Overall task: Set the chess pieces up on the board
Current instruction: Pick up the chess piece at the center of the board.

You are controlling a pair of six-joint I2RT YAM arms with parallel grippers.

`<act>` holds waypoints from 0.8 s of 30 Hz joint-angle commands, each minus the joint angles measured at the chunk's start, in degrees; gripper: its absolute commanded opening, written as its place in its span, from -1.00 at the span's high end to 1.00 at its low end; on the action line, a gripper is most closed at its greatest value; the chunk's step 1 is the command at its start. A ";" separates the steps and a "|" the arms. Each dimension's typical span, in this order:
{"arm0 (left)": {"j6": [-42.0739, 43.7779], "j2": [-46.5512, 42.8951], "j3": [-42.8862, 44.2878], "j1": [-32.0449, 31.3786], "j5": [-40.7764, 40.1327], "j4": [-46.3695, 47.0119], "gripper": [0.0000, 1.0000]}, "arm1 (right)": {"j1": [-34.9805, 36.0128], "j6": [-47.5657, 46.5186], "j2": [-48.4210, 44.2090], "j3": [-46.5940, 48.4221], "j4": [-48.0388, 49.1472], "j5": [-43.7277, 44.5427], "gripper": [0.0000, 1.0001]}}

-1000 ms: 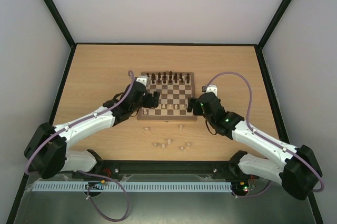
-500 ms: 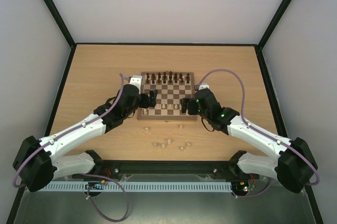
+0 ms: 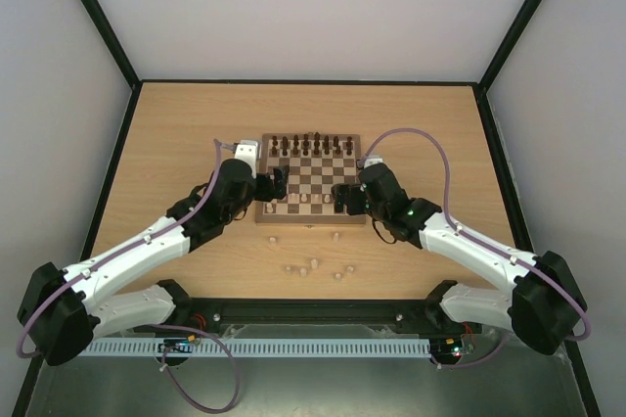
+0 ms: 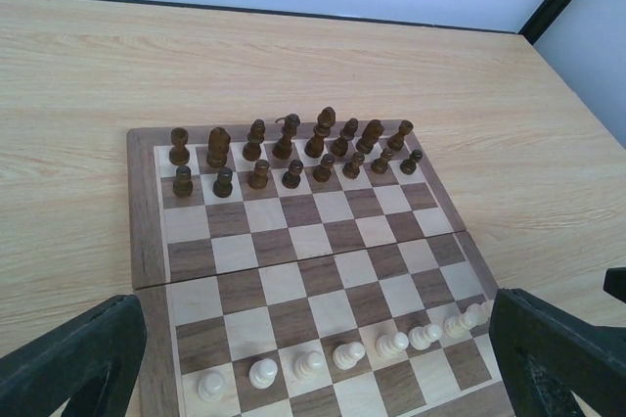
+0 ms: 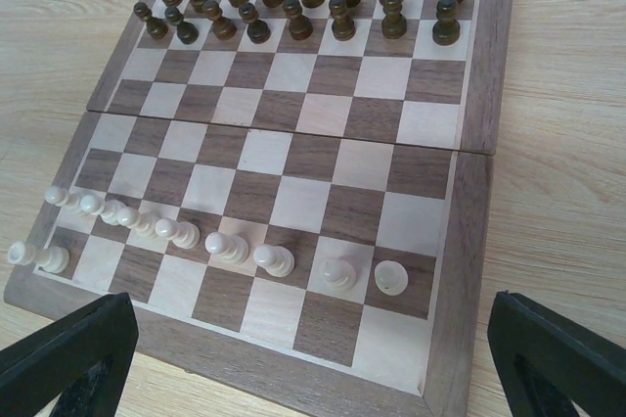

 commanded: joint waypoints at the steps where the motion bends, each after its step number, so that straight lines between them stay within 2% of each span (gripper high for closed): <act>1: -0.05 0.05 -0.18 -0.28 -0.20 0.58 -0.98 | 0.48 -0.90 1.45 1.64 -1.34 1.02 -0.98; 15: 0.49 0.78 -0.13 -0.34 -1.23 0.69 -0.98 | 0.87 -1.12 0.03 2.03 -2.77 2.34 -0.99; 24: 0.45 2.44 0.14 -0.34 -0.63 0.88 -0.98 | 1.37 0.34 -1.45 5.60 -8.63 -3.05 -0.80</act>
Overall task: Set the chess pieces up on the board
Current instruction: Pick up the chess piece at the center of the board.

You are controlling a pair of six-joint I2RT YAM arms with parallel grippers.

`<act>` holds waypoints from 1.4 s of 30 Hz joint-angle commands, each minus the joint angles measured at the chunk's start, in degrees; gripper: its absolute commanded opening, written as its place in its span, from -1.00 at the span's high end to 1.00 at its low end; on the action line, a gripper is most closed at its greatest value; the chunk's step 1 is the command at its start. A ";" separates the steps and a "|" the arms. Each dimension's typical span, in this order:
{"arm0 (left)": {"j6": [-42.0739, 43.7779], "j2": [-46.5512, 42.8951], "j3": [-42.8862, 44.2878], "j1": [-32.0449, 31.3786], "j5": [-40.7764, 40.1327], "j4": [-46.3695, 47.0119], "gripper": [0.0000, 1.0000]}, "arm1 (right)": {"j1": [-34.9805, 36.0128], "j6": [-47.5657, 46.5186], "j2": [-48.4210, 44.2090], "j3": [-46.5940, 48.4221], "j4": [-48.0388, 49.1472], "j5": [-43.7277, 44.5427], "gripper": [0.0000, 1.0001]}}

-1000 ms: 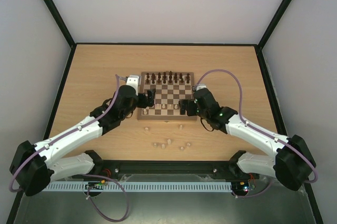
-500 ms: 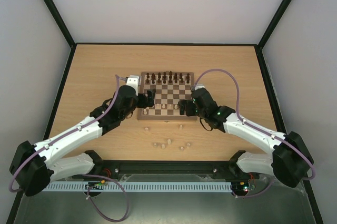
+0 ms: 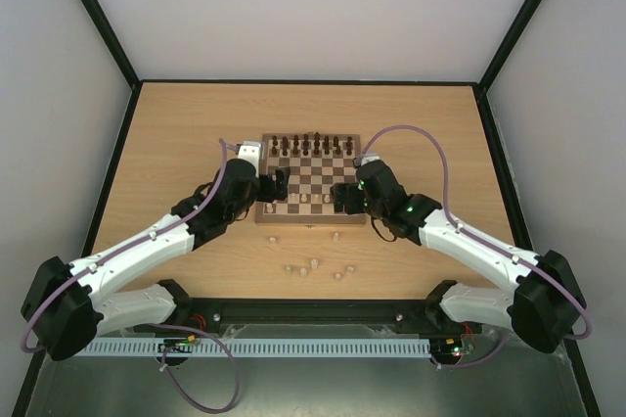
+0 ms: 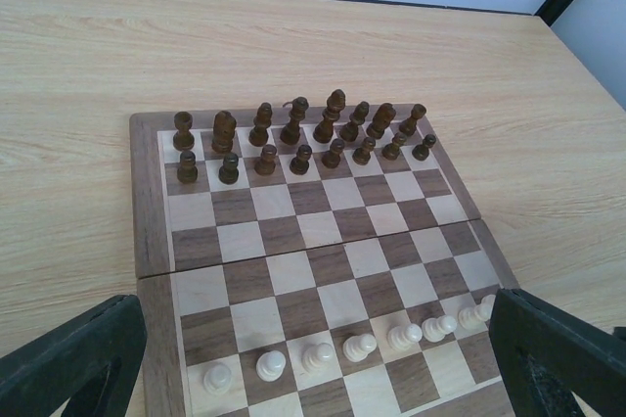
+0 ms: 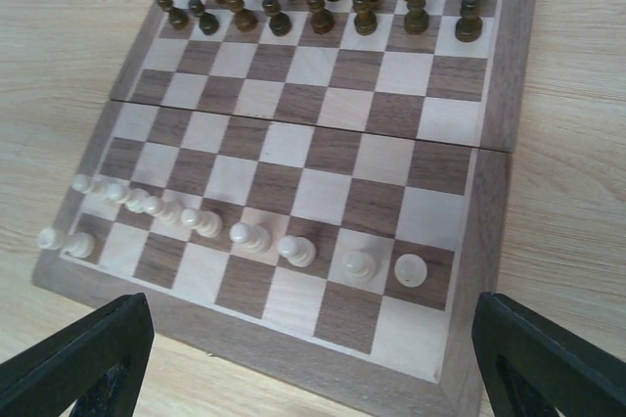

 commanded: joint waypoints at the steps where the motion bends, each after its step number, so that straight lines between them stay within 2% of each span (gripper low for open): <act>1: 0.36 0.46 0.17 -0.22 -0.40 0.82 -0.98 | 0.68 0.72 -2.33 2.82 -6.25 -2.44 -0.79; 7: 0.38 0.11 -0.16 -0.21 -0.83 0.99 -0.98 | 1.54 0.37 -1.96 1.16 -8.65 -5.05 -0.64; 16: 0.67 -0.58 -0.14 -0.26 -1.60 0.64 -0.98 | 12.57 2.63 5.43 6.65 -16.76 3.52 -0.55; 20: 0.82 -1.07 -0.07 -0.25 -1.85 0.41 -0.98 | 15.57 5.12 8.78 7.54 -19.27 5.07 -0.35; 26: 0.80 -1.89 -0.02 -0.22 -1.80 0.19 -0.98 | 16.18 7.35 12.43 9.05 -23.09 6.64 -0.04; 42: 0.98 -2.27 0.02 -0.25 -1.75 0.10 -0.98 | 16.18 8.06 21.43 9.05 -20.77 4.09 0.30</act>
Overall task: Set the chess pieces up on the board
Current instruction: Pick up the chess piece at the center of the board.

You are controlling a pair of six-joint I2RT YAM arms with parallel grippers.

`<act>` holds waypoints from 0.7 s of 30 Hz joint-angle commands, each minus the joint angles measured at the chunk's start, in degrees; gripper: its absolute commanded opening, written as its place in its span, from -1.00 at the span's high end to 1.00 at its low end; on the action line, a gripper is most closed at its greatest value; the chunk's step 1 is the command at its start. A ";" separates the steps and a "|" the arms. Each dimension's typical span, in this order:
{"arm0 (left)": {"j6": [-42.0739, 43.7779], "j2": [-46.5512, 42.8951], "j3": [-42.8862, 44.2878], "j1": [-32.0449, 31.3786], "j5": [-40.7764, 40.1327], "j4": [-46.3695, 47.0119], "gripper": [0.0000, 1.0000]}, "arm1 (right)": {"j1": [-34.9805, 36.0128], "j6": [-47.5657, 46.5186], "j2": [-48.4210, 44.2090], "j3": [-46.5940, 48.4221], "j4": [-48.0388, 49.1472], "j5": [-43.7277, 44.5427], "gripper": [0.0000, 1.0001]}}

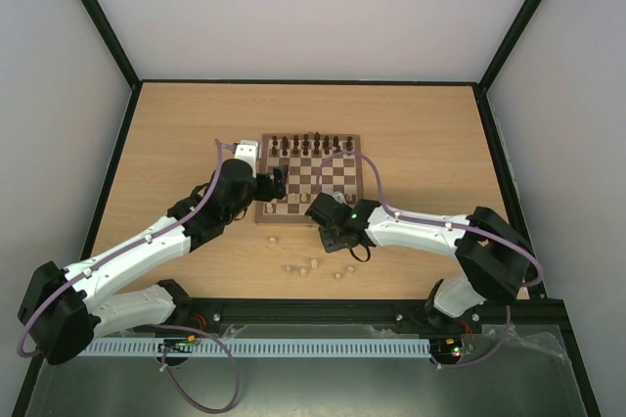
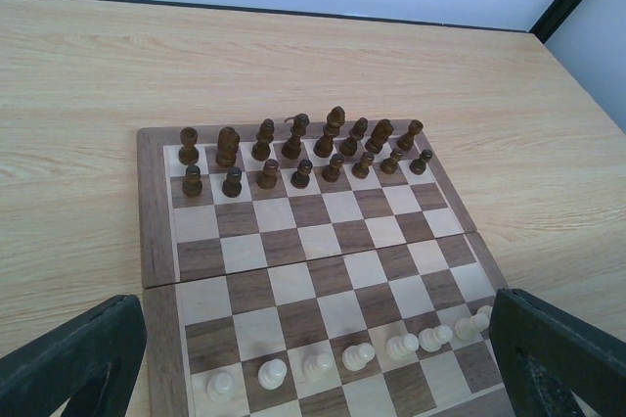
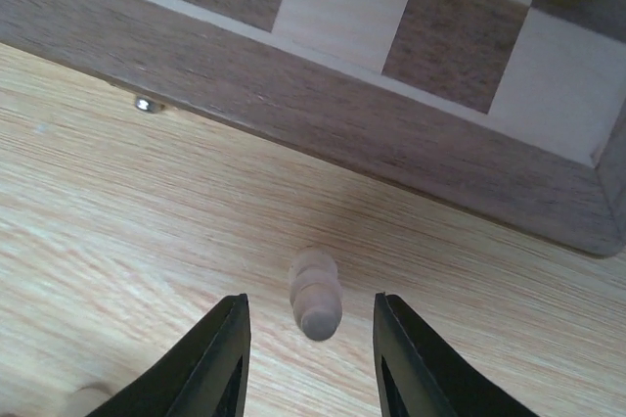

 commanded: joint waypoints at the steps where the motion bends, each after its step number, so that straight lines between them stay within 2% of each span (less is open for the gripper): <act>1: 0.82 -0.52 -0.05 -0.21 -1.01 0.21 -0.98 | 0.28 0.51 3.41 1.31 -1.08 0.08 0.30; 7: 0.86 -0.72 -0.05 -0.21 -1.36 0.12 -0.98 | -0.24 0.07 6.47 2.77 -0.30 0.01 0.44; 15: 1.00 -0.56 -0.05 -0.22 -1.54 0.12 -0.98 | -1.10 -0.75 6.87 3.25 0.21 -1.24 0.95; 21: 1.04 -0.52 0.01 -0.24 -1.52 0.12 -0.98 | -1.16 -1.08 4.13 4.51 -1.97 -0.28 0.97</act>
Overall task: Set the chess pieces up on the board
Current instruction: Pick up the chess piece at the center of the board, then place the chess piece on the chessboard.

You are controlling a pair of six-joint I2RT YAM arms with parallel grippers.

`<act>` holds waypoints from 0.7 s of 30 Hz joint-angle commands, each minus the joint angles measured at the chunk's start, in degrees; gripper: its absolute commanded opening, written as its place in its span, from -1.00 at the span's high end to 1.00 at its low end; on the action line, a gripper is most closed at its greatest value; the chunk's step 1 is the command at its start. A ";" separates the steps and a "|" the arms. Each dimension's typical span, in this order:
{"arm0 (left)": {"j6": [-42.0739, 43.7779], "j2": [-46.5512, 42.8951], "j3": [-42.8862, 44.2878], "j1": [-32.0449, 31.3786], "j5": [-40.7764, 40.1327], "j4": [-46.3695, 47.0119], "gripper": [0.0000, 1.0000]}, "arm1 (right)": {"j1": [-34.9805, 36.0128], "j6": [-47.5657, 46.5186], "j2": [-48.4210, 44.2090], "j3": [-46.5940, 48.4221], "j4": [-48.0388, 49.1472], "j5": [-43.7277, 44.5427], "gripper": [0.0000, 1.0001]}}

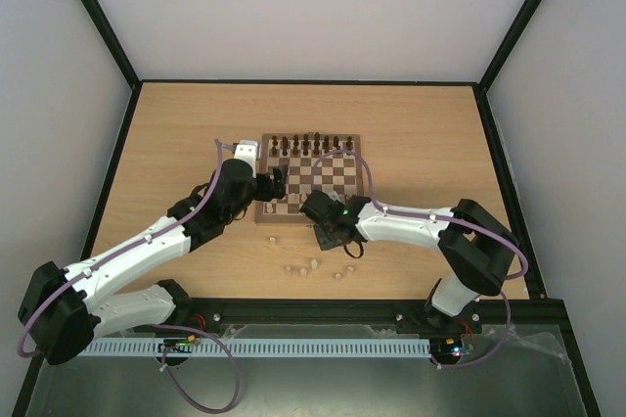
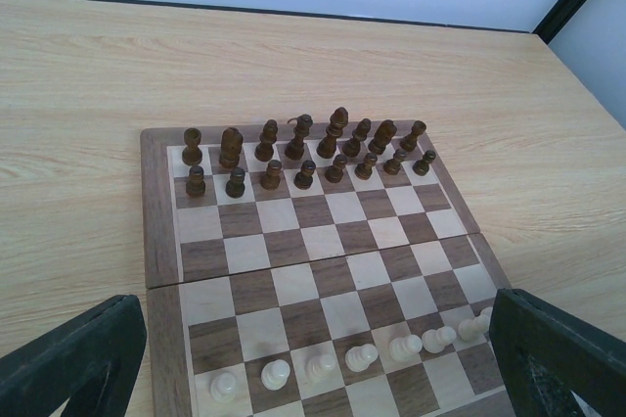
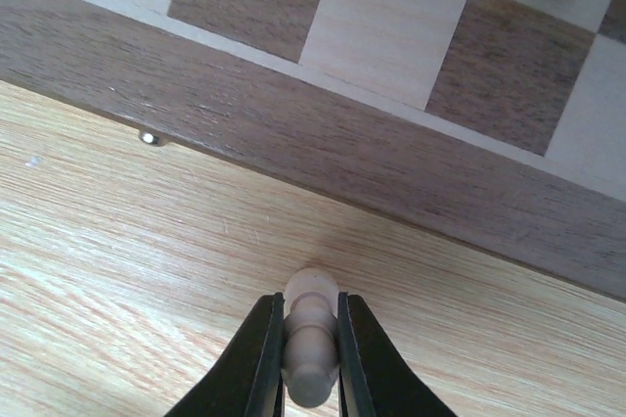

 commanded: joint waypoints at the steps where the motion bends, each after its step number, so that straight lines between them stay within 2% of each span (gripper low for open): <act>1: 0.97 -0.53 0.02 -0.23 -1.17 0.15 -0.98 | -0.39 -0.79 -2.77 2.71 -4.16 0.85 0.97; 12: 1.04 -0.36 0.17 -0.25 -1.00 0.10 -0.98 | -5.89 -3.91 -4.90 6.50 -6.55 1.02 0.97; 21: 1.13 0.23 0.23 -0.25 -0.80 0.07 -0.98 | -7.88 -6.35 0.90 10.13 -4.39 -1.00 0.97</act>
